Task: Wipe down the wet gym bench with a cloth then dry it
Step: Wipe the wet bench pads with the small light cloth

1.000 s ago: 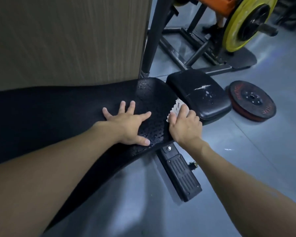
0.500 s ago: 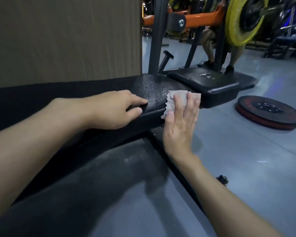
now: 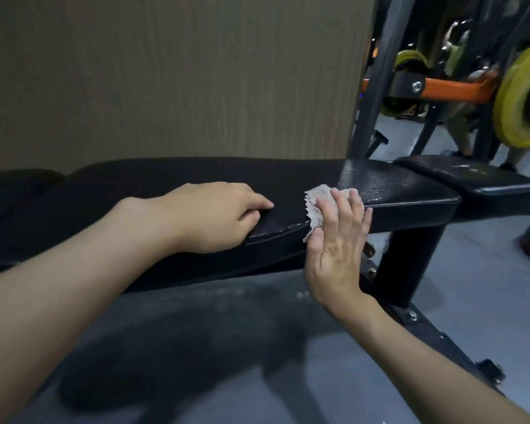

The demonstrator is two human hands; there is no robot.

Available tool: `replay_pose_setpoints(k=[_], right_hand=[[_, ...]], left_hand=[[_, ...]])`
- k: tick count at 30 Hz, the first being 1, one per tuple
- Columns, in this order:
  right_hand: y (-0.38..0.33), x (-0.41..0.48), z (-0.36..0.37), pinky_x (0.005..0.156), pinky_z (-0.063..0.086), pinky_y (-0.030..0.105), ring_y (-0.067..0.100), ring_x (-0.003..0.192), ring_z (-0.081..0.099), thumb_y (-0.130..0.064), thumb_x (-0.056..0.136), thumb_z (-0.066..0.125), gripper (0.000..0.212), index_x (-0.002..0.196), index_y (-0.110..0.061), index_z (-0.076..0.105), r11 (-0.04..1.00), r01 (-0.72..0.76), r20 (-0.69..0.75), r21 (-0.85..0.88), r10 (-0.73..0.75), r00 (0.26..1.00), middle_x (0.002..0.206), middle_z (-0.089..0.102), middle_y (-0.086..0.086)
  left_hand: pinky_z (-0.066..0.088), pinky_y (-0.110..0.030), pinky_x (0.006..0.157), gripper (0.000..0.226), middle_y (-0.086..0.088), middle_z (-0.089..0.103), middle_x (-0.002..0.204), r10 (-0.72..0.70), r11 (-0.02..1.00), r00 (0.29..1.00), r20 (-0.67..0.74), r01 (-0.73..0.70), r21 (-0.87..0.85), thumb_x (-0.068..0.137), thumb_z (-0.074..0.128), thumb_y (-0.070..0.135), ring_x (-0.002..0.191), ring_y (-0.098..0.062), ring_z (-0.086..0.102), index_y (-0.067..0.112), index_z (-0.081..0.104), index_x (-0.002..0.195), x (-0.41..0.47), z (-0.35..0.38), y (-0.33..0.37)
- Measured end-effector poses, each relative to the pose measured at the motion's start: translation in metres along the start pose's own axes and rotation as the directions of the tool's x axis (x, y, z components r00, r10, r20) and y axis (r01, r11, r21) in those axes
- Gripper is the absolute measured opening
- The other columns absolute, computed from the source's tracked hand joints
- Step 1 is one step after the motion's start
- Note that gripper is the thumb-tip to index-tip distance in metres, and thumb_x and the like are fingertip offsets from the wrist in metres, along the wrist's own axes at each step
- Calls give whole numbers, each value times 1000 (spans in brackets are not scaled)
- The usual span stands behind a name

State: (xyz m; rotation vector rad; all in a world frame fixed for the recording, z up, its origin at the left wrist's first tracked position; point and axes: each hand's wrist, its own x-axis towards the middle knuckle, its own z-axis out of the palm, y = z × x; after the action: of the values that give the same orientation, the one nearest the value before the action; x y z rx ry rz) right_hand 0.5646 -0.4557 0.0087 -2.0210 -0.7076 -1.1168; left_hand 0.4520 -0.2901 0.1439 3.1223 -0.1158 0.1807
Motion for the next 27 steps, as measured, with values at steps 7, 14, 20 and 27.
replay_pose_setpoints(k=[7,14,20,27], right_hand=[[-73,-20,7,117,12,62,39,138,34,-31,99,28,45,135,-10,45,981,195,49,-2,-194,980,141,48,16],[-161,-36,18,115,20,64,40,133,45,-29,96,47,45,132,-5,57,908,370,183,-199,-336,924,137,55,18],[-245,-35,37,116,21,60,43,133,44,-24,92,52,49,135,-1,51,858,497,393,-129,-416,820,134,55,23],[-284,-17,51,115,26,53,45,119,47,-18,90,35,51,136,2,44,740,672,543,-17,-557,628,125,54,26]], left_hand=[[34,-30,92,40,24,41,141,-55,998,997,-47,54,-14,102,34,31,131,-4,40,41,46,138,-55,-2,-44],[40,-41,101,37,16,51,128,-230,973,969,-92,229,-25,97,41,20,120,-11,47,36,55,126,-104,-8,-100],[46,-34,96,51,12,53,118,-345,926,929,-137,312,-214,87,38,-4,112,-10,52,27,56,123,-144,-5,-145],[45,-24,92,30,12,55,121,-467,779,858,-215,284,-559,102,38,21,105,0,57,26,62,119,-157,-9,-160]])
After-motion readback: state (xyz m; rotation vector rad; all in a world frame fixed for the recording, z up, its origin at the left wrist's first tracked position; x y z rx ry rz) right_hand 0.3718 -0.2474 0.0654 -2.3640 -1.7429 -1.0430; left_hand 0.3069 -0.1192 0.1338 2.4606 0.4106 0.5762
